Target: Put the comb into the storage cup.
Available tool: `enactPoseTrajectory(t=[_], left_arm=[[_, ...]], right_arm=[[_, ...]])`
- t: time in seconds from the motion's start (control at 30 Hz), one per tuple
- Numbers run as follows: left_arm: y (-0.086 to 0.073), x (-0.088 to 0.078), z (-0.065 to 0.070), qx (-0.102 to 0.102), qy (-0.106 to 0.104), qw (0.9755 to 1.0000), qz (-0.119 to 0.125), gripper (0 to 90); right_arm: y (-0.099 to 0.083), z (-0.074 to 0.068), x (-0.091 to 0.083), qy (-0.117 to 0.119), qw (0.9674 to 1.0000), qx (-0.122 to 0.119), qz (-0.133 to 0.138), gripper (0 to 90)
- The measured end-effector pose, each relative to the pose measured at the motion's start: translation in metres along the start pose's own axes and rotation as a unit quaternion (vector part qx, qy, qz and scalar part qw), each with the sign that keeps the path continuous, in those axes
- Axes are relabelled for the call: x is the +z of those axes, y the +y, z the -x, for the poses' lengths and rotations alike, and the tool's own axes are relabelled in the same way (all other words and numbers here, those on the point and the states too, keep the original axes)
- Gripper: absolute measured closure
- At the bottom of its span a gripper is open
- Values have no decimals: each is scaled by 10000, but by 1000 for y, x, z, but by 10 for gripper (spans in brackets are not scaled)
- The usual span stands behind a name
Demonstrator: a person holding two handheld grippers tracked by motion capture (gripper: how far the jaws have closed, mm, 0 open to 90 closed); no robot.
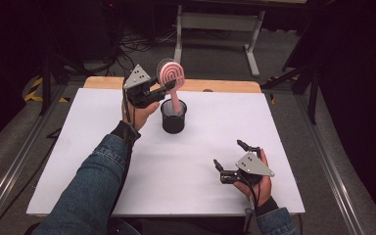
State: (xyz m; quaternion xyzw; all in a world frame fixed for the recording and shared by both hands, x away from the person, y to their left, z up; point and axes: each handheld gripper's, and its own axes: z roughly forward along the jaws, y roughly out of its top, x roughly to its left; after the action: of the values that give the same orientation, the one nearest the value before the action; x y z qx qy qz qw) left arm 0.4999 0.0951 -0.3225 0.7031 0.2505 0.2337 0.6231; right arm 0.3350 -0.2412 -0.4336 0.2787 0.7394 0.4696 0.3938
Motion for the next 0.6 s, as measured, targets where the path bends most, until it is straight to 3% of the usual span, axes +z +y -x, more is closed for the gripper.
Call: enactPoseTrajectory(t=[0.27,0.6], left_arm=[[-9,0,-4,-198,-48,9998,-31,636],[-22,3,-3,-264,-97,9996,-93,636]], right_arm=[[0,0,0,9,10000,2,-15,36],[0,-1,0,14,10000,-38,-20,36]])
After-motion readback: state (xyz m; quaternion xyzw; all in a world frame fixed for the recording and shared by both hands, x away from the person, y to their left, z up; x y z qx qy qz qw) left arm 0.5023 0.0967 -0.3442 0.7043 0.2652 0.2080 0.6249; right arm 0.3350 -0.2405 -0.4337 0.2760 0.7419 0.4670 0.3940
